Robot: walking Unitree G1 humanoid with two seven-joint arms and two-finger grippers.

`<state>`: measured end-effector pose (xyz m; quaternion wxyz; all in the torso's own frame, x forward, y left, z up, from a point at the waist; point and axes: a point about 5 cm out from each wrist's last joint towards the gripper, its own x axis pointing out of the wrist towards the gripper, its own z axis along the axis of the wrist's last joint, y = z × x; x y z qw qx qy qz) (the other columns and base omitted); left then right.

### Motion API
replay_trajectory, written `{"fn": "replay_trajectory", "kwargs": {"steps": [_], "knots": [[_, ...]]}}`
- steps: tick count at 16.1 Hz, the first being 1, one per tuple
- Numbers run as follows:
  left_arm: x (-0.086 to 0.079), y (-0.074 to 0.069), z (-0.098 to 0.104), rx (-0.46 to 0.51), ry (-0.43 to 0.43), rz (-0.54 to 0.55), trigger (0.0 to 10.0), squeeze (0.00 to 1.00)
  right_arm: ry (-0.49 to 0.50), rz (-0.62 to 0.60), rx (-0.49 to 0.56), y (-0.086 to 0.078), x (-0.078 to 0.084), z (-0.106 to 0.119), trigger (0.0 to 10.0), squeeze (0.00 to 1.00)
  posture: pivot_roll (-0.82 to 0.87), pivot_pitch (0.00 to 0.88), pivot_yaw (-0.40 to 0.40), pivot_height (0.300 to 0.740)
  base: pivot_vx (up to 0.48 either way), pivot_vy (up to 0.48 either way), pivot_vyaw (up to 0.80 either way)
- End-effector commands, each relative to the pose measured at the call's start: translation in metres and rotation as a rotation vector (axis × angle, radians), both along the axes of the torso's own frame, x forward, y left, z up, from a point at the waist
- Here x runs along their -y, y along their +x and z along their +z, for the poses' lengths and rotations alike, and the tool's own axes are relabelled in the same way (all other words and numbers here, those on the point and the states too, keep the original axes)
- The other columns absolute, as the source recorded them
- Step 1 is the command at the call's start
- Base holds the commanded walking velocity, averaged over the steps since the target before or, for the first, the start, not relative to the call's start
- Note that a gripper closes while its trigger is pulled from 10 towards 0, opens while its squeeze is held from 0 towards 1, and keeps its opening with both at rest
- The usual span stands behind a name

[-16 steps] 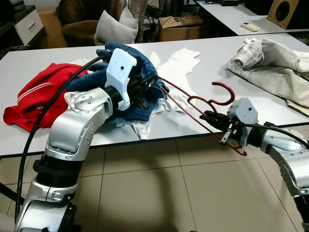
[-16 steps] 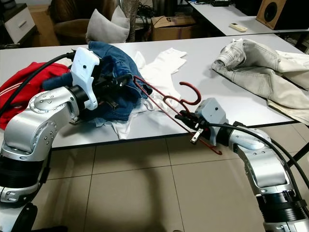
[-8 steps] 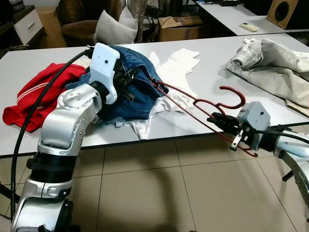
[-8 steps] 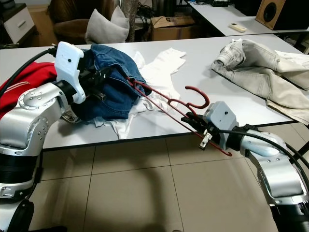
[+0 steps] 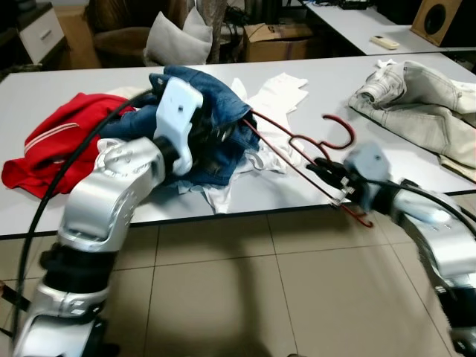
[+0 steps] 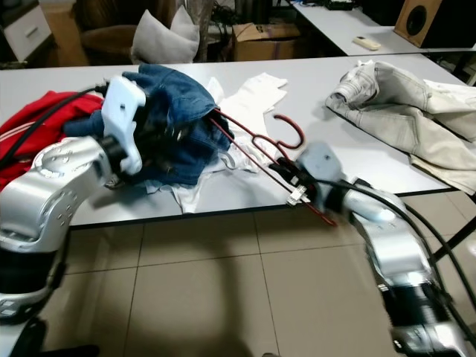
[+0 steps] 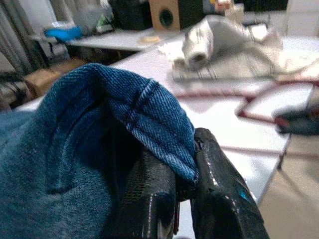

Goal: Hang hanger

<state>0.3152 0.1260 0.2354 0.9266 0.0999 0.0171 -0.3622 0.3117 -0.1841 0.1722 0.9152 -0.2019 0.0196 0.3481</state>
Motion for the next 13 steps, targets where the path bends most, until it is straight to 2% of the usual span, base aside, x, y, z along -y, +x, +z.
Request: {"fn": "replay_trajectory", "kwargs": {"steps": [1,4,8,9,10,13], "knots": [[0.003,-0.003,0.000,-0.008,0.016,-0.028,0.0,0.00,-0.005,0.008,0.017,0.002,-0.003,0.002,10.0,0.00,-0.13,0.000,0.003,0.740,0.000,0.000,0.00],[0.016,-0.012,-0.015,-0.067,0.061,-0.080,0.0,0.00,0.057,0.144,-0.068,0.006,-0.030,-0.016,10.0,0.00,-0.10,0.000,-0.027,0.740,0.000,0.000,0.00],[0.034,-0.022,-0.018,-0.085,0.072,-0.177,0.0,0.00,0.036,0.160,-0.125,0.014,-0.051,-0.035,10.0,0.00,-0.09,0.000,-0.037,0.740,0.000,0.000,0.00],[0.032,-0.023,-0.014,-0.063,0.072,-0.175,0.0,0.00,0.031,0.071,-0.124,0.025,-0.055,-0.041,10.0,0.00,-0.07,0.000,-0.064,0.740,0.000,0.000,0.00],[0.030,-0.023,-0.012,-0.054,0.077,-0.164,0.0,0.00,0.040,0.038,-0.121,0.029,-0.055,-0.041,10.0,0.00,-0.06,0.000,-0.068,0.740,0.000,0.000,0.00],[0.007,-0.023,-0.008,-0.040,0.121,-0.077,0.0,0.00,0.212,-0.119,-0.069,0.045,-0.037,-0.023,10.0,0.00,-0.02,0.000,-0.087,0.740,0.000,0.000,0.00]]}}
